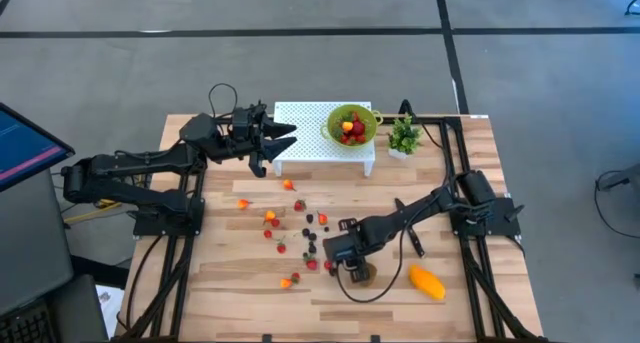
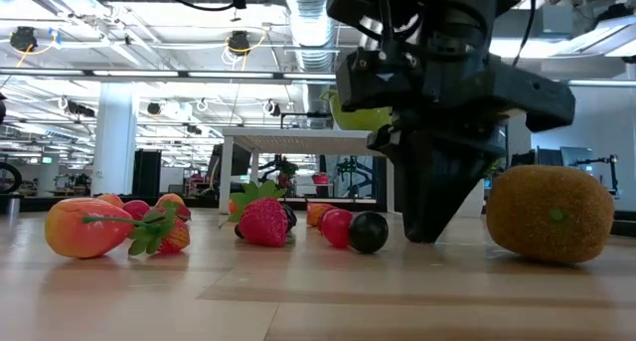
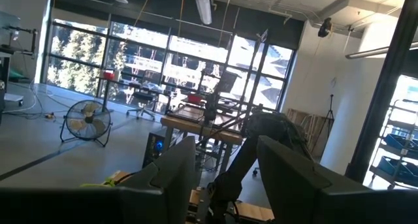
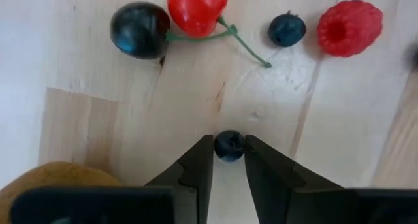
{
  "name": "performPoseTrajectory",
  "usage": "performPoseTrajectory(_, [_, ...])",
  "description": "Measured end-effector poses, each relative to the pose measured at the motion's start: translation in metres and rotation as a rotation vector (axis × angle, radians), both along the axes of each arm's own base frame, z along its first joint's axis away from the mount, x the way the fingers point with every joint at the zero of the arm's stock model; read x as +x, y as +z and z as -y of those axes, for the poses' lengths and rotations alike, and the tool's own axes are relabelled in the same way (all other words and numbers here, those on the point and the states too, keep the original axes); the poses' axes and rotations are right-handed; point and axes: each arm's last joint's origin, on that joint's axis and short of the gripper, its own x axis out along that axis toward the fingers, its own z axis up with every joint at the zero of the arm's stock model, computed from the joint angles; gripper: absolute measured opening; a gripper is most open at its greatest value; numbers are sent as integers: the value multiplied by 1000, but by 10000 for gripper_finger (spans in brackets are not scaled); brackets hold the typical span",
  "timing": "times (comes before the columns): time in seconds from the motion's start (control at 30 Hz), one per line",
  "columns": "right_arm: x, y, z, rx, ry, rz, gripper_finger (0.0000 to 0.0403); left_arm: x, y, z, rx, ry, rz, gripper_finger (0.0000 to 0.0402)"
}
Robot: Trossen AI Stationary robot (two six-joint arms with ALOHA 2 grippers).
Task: Pick & Place Fruit
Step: Put the black blueberry into the green strainer bowl
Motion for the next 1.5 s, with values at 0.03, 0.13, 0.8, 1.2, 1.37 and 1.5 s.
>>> performPoseTrajectory(0.03, [0,-2,1,15,-6,7,82,0,0,0,0,0,0,159])
performPoseTrajectory(0.13, [-1,-4,2,40,-14,13,82,0,0,0,0,0,0,159])
performPoseTrajectory(0.8, [-2,0,5,45,5,22,46,0,0,0,0,0,0,159])
performPoseTrajectory(1.2, [-1,30,11,79,-11,121,48,0,0,0,0,0,0,159])
performPoseTrajectory(1.37, [-7,81,34,97,-27,272,45,0,0,0,0,0,1,159])
performPoseTrajectory(1.5, [-19,127,63,95,-64,420,49,0,0,0,0,0,0,159])
